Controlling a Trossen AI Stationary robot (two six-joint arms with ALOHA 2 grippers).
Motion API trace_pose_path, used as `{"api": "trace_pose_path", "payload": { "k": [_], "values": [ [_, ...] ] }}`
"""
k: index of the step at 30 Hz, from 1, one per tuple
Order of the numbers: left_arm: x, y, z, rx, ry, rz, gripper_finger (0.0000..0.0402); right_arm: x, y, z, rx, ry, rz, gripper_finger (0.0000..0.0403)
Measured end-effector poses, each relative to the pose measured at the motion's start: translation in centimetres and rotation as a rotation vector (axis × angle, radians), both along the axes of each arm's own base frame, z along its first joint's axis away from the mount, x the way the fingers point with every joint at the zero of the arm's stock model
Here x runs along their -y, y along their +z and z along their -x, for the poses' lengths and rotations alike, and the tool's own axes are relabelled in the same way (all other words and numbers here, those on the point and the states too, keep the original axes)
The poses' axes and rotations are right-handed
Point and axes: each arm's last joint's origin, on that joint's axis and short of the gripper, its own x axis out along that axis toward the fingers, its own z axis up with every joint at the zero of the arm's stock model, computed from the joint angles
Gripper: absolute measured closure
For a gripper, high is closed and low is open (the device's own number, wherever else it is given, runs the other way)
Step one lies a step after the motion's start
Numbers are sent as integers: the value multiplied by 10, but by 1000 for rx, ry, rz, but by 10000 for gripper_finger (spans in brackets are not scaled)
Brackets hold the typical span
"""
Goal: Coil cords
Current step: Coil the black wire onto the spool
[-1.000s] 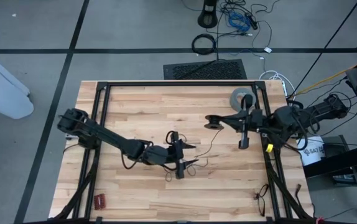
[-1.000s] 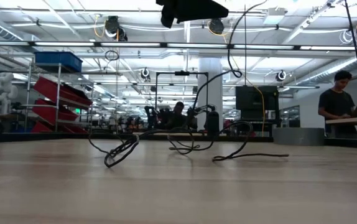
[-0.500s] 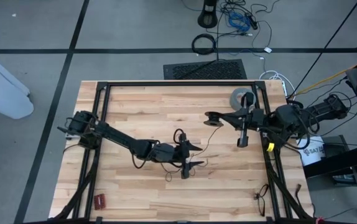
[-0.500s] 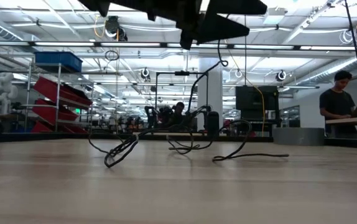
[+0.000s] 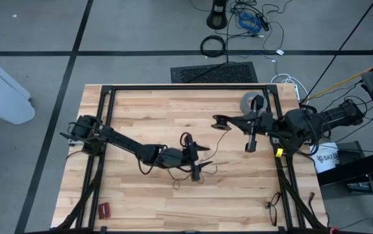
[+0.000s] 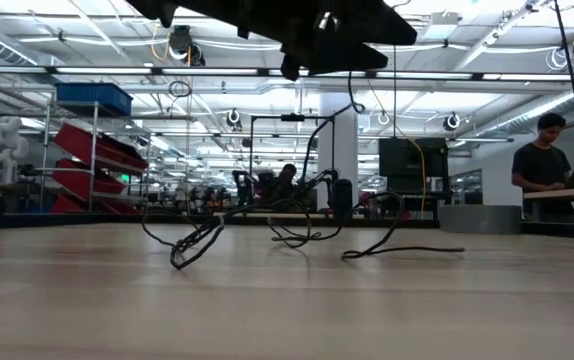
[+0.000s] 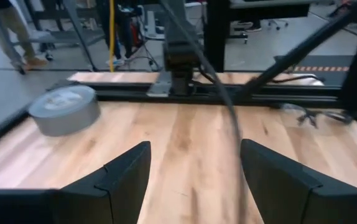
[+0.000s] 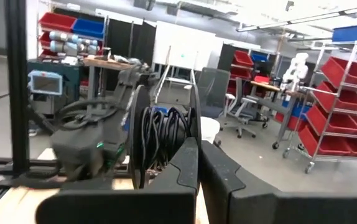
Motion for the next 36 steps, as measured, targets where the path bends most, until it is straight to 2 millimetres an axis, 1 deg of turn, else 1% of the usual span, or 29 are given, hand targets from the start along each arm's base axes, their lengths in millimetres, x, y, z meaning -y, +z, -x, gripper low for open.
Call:
{"api": "trace_pose_path", "payload": {
  "k": [2,6,8,11,17,22,26,28,31,36],
  "values": [
    [-5,2,0,6,12,-4,147,-1,-1,-2,-6,3,14,403],
    [-13,3,-2,5,12,2,148,0,4,0,30,-7,50,403],
    [-15,2,-3,4,15,3,158,0,4,1,28,-8,59,403],
    [-19,2,-4,-2,20,2,182,0,3,2,11,-7,60,403],
    [-30,0,-5,-20,37,1,249,0,0,1,-10,-4,50,403],
    [-45,-4,-6,-67,73,-7,328,0,0,1,-11,-3,48,403],
    [-53,-3,-6,-75,93,-7,389,1,1,1,-3,-12,68,403],
    [-58,0,-5,-80,102,-8,394,3,3,2,3,-22,78,403],
    [-68,12,2,-105,130,-19,392,6,3,3,2,-38,82,403],
    [-83,33,24,-208,167,-34,398,7,0,5,-33,-37,79,403]
  ]
}}
